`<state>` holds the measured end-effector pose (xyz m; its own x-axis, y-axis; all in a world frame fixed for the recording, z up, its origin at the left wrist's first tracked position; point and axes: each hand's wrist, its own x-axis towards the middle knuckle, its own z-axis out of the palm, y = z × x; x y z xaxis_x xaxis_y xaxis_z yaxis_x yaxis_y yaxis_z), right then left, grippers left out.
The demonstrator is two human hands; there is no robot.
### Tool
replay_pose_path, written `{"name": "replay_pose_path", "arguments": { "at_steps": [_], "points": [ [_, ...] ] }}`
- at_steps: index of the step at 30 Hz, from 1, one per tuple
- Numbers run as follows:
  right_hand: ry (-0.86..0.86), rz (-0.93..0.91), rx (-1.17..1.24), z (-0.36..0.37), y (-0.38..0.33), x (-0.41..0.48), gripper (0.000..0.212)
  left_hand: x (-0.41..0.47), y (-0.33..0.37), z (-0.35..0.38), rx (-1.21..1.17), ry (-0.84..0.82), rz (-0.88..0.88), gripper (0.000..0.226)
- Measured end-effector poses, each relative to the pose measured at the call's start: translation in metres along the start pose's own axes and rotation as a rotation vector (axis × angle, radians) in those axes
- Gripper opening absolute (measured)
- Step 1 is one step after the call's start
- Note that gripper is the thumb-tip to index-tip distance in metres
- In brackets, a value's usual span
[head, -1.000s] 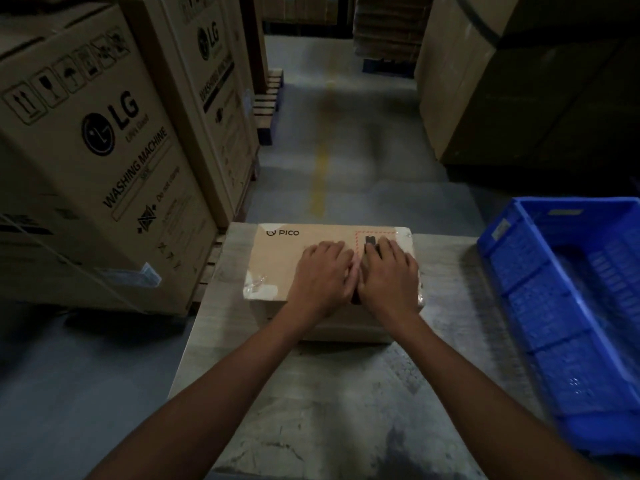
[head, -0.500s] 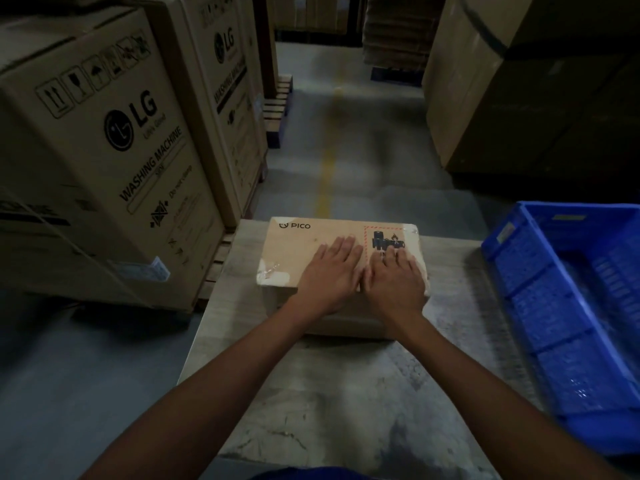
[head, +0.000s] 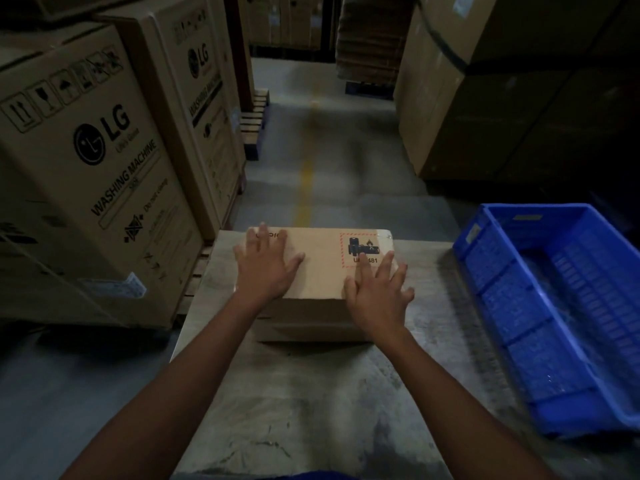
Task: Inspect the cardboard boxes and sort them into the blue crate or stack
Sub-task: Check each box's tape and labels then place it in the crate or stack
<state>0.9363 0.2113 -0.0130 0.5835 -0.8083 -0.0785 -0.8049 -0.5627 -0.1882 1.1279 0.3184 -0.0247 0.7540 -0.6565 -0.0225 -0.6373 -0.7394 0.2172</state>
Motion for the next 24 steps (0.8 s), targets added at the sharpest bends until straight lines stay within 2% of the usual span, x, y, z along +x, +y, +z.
{"name": "replay_pose_path", "arguments": {
  "at_steps": [3, 6, 11, 14, 17, 21, 24],
  "points": [
    [0.016, 0.072, 0.079, -0.004, -0.001, -0.001, 0.068, -0.006, 0.004, -0.005, -0.158, 0.070, -0.230, 0.079],
    [0.022, 0.155, 0.205, -0.010, -0.002, 0.005, 0.072, 0.000, 0.004, -0.013, -0.348, 0.117, -0.328, 0.072],
    [0.064, 0.241, 0.402, -0.017, -0.006, 0.014, 0.081, -0.006, -0.005, -0.020, -0.619, 0.271, -0.252, 0.056],
    [0.149, 0.298, 0.545, -0.022, -0.008, 0.013, 0.090, -0.020, -0.008, -0.018, -0.706, 0.424, -0.197, 0.060],
    [0.189, 0.299, 0.636, -0.016, -0.008, 0.005, 0.090, -0.039, -0.012, -0.009, -0.818, 0.515, -0.222, 0.069],
    [0.131, 0.249, 0.637, -0.001, 0.004, -0.013, 0.079, -0.058, -0.025, 0.002, -1.005, 0.499, -0.414, 0.073],
    [0.036, 0.281, 0.620, 0.017, 0.015, -0.028, 0.069, -0.069, -0.039, 0.010, -1.030, 0.420, -0.533, 0.047]
  ]
}}
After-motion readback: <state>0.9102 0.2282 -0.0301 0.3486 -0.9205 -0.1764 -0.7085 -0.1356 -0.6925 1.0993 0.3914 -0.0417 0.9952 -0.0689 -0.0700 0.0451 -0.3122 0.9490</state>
